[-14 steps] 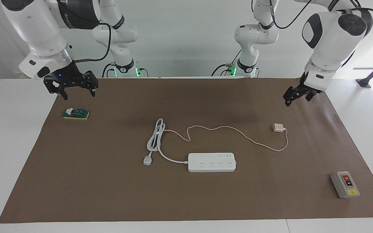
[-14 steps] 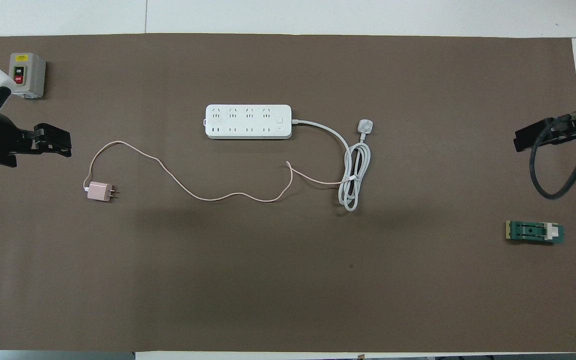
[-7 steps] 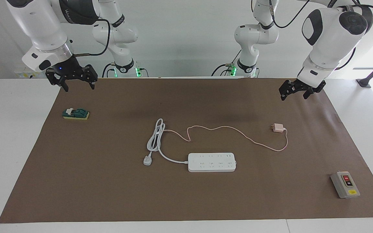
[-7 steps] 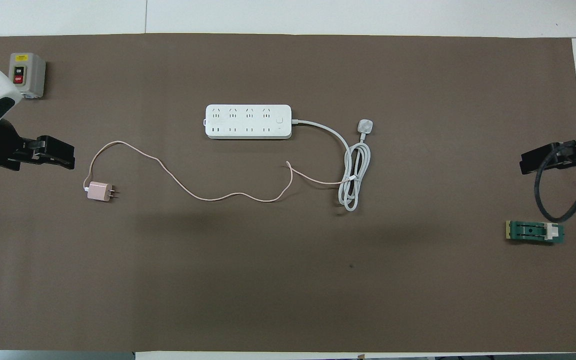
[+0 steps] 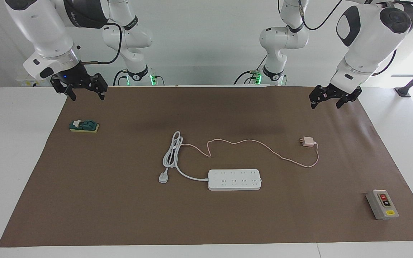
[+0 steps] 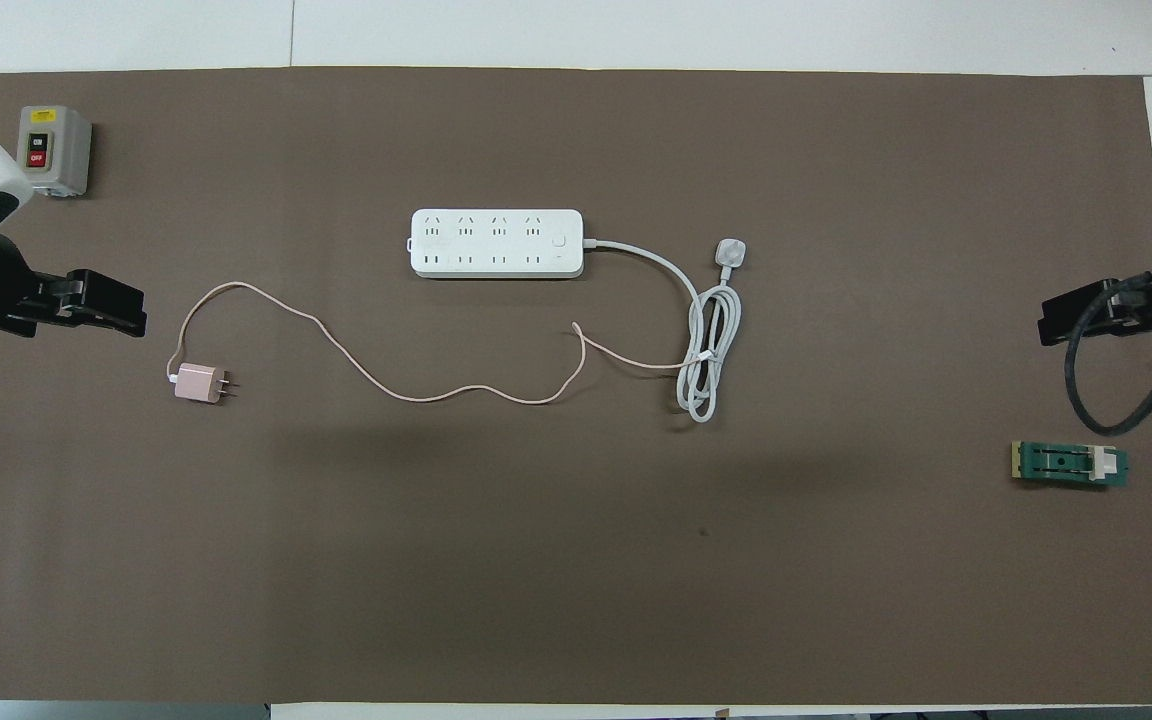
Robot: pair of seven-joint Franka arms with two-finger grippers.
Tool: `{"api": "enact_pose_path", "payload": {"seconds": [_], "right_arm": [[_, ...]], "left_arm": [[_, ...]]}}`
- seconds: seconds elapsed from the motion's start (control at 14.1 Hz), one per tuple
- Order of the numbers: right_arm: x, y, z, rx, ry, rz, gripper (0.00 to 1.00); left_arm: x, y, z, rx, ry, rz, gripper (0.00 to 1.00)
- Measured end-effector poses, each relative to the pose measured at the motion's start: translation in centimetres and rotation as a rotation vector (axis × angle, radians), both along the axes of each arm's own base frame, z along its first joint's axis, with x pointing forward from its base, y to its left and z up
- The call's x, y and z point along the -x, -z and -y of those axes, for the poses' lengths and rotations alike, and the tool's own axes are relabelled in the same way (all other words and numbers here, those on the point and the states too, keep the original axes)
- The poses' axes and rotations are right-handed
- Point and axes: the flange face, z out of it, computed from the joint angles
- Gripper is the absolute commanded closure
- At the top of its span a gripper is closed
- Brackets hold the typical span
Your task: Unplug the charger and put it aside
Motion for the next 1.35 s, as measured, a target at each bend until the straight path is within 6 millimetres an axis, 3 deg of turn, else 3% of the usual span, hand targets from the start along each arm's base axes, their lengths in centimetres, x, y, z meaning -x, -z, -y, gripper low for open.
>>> {"api": "enact_pose_path", "payload": {"seconds": [1.35], "right_arm": [[0.05, -0.11, -0.10, -0.003, -0.001, 0.002, 0.00]], "left_arm": [[0.28, -0.07, 0.72, 0.000, 0.015, -0.016, 0.00]]}}
